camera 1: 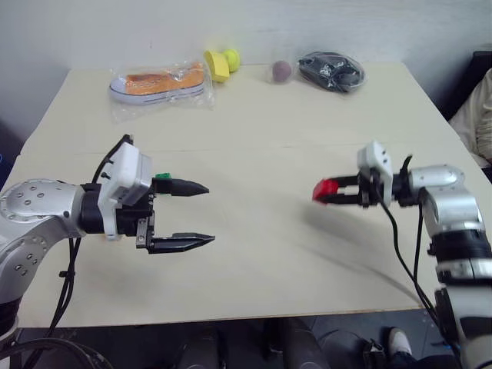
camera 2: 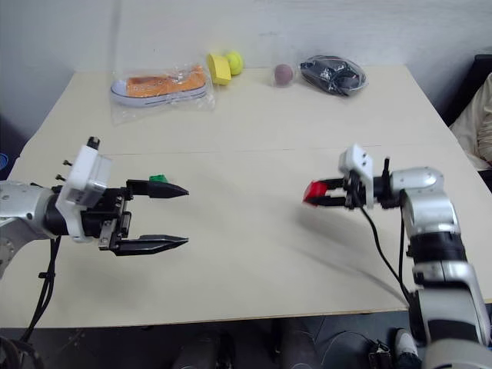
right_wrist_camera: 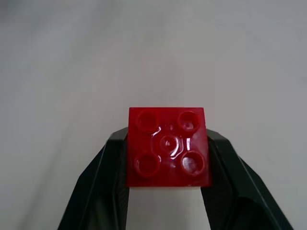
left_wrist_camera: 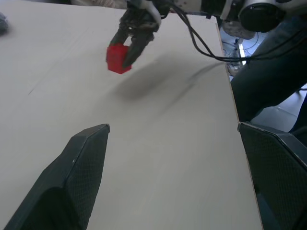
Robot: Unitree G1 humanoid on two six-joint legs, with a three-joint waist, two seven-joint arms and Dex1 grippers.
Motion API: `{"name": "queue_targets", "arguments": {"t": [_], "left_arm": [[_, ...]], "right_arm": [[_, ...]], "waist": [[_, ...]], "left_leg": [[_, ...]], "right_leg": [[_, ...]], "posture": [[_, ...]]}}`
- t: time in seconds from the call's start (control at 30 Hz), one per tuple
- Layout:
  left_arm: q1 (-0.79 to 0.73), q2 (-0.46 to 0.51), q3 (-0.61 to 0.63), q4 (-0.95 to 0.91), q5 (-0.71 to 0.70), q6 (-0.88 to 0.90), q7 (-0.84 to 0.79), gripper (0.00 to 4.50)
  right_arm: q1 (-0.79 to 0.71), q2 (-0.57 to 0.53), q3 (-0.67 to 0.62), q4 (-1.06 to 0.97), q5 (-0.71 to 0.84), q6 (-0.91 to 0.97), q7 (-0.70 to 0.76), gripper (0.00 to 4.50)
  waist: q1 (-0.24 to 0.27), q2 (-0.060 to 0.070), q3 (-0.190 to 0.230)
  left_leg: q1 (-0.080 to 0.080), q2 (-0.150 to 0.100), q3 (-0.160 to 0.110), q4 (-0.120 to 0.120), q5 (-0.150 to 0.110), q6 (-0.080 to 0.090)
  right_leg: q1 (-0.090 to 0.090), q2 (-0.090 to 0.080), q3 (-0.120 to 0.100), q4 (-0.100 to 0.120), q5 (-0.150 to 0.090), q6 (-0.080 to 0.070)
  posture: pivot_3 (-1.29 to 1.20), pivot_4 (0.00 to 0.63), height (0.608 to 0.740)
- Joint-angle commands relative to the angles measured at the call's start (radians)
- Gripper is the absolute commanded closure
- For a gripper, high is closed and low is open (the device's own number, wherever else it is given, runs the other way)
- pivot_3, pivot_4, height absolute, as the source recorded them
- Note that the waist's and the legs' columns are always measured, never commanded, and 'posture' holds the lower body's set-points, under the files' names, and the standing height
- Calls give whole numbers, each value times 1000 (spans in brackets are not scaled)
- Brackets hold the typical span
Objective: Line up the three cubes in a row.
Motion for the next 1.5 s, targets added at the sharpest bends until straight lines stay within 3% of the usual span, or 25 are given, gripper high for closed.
{"name": "queue_targets", "arguments": {"t": [0.03, 0.2, 0.67, 0.83, 0.97, 1.0, 1.17, 1.3, 1.33, 1.43, 1.5], "left_arm": [[26, 19, -16, 8, 57, -57, -73, 0], [32, 26, -44, 12, 111, -99, -134, 0], [13, 2, -64, 24, 160, -130, -163, 0], [35, 2, -37, 29, 155, -114, -145, 0], [141, -9, 64, 11, 145, -91, -87, 0], [163, -14, 86, 4, 142, -86, -72, 0], [360, -119, 326, -59, 139, -22, 117, 0], [481, -198, 448, -127, 147, 37, 251, 0], [515, -252, 484, -170, 149, 81, 349, 0], [528, -401, 464, -334, 142, 230, 654, 0], [433, -466, 419, -352, 161, 347, 826, 0]], "right_arm": [[121, -45, 31, -267, 38, -37, 35, 2996], [203, -43, 64, -342, 39, -36, -3, 2996], [212, -17, 143, -174, -86, -221, -80, 2996], [216, -23, 123, -226, -40, -166, -100, 1410], [199, -57, 25, -330, 90, -21, -119, 70], [195, -63, 5, -349, 117, 8, -124, 28], [128, -86, -134, -459, 342, 282, -211, 28], [103, -81, -175, -500, 423, 385, -278, 28], [100, -79, -175, -510, 429, 392, -288, 28], [101, -63, -153, -518, 424, 380, -307, 28], [102, -61, -141, -514, 414, 363, -302, 28]], "waist": [[0, 0, 0], [-1, 0, 0], [-2, 0, 0], [-2, 0, 0], [-5, 1, 0], [-3, 0, 0], [-3, 0, 0], [-2, -1, 0], [-2, -1, 0], [5, -4, -1], [21, -7, -2]], "left_leg": [[0, 0, 0, 0, 0, 0], [1, 0, 1, 0, 0, 0], [2, 0, 1, 0, 0, 0], [2, 0, 1, 0, 0, 0], [2, 1, 1, 0, 0, 0], [2, 1, 1, 0, 0, 0], [2, 1, 0, 0, 0, 0], [2, 1, 0, -1, 0, 1], [2, 1, 0, 0, 0, 1], [2, -1, 0, -1, -2, 3], [2, -1, 0, 0, -1, 3]], "right_leg": [[0, 0, 0, 0, 0, 0], [0, 0, 0, -3, 0, 0], [0, 1, 1, -4, 0, 0], [0, 1, 1, -3, 0, 0], [0, 1, 2, -2, 0, 0], [0, 1, 2, 0, 0, 0], [0, 0, 1, -3, 0, 0], [0, -1, 1, -4, 0, 0], [0, -1, 1, -4, 0, 0], [2, -4, 1, -5, 0, 0], [2, -4, 1, -5, 1, 1]], "posture": [[0, 150, 740], [0, 150, 740], [0, 150, 740], [0, 150, 740], [0, 150, 740], [0, 150, 740], [0, 150, 740], [0, 150, 740], [0, 150, 740], [0, 150, 740], [0, 150, 740]]}}
